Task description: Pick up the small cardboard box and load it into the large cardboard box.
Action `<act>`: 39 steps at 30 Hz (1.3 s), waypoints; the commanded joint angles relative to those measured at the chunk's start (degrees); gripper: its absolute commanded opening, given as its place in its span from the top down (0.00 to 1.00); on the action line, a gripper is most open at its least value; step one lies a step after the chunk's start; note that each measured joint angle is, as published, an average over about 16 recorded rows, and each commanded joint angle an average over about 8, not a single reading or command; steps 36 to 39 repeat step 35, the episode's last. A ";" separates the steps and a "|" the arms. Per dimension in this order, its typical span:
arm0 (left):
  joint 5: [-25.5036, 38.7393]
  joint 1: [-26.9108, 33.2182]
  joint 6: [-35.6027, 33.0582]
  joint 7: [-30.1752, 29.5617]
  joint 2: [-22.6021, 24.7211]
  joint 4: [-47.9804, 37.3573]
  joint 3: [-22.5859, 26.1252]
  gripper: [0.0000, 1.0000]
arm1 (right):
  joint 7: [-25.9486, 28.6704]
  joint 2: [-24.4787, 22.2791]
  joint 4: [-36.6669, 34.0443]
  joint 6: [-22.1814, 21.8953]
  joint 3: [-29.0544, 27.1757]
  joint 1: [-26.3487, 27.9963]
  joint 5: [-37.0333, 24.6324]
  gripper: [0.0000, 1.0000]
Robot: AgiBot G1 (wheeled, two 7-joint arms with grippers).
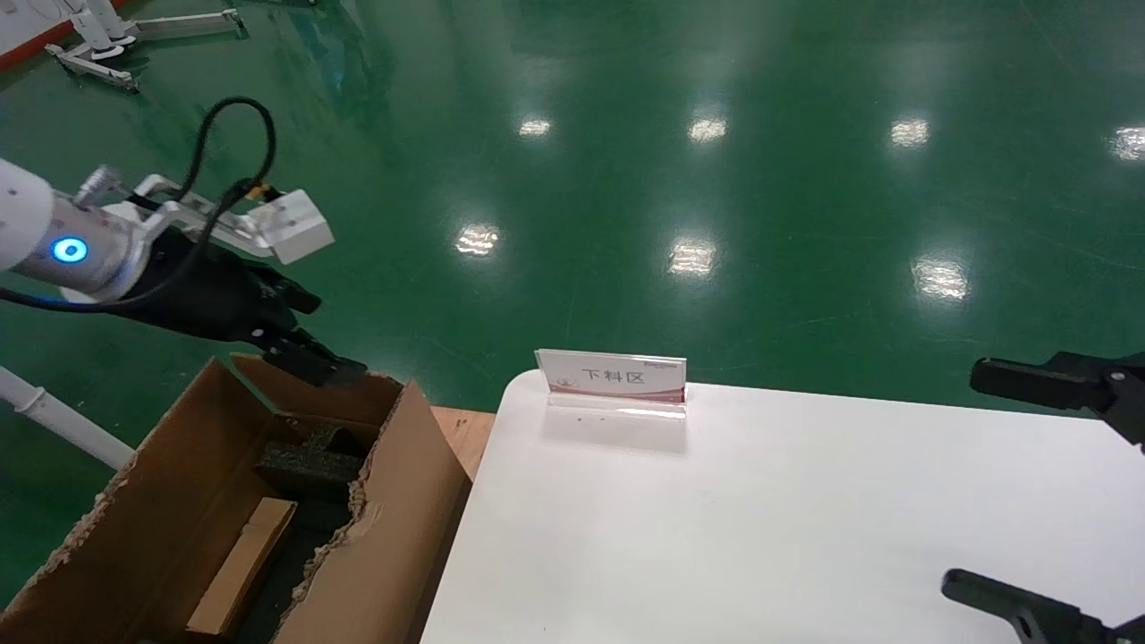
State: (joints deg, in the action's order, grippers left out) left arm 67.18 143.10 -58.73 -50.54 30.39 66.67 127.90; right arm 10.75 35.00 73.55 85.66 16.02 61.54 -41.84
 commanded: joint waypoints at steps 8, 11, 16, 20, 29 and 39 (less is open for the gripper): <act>-1.44 -6.23 -2.12 2.29 1.02 0.08 -8.00 0.00 | 0.00 0.00 0.00 0.00 0.00 0.00 0.00 0.00; -2.05 -8.32 -2.82 3.25 1.20 0.22 -10.83 0.00 | 0.00 0.00 0.00 0.00 0.00 0.00 0.00 0.00; -3.16 -11.99 -4.03 5.00 1.44 0.50 -15.83 0.00 | 0.00 0.00 0.00 0.00 0.00 0.00 0.00 0.00; -4.07 -14.92 -5.00 6.43 1.61 0.75 -19.86 0.00 | 0.00 0.00 0.00 0.00 0.00 0.00 0.00 0.00; -6.15 -21.50 -7.17 9.69 1.93 1.34 -28.92 0.00 | 0.00 0.00 0.00 0.00 0.00 0.00 0.00 0.00; -7.19 -24.77 -8.25 11.33 2.09 1.64 -33.44 0.00 | 0.00 0.00 0.00 0.00 0.00 0.00 0.00 0.00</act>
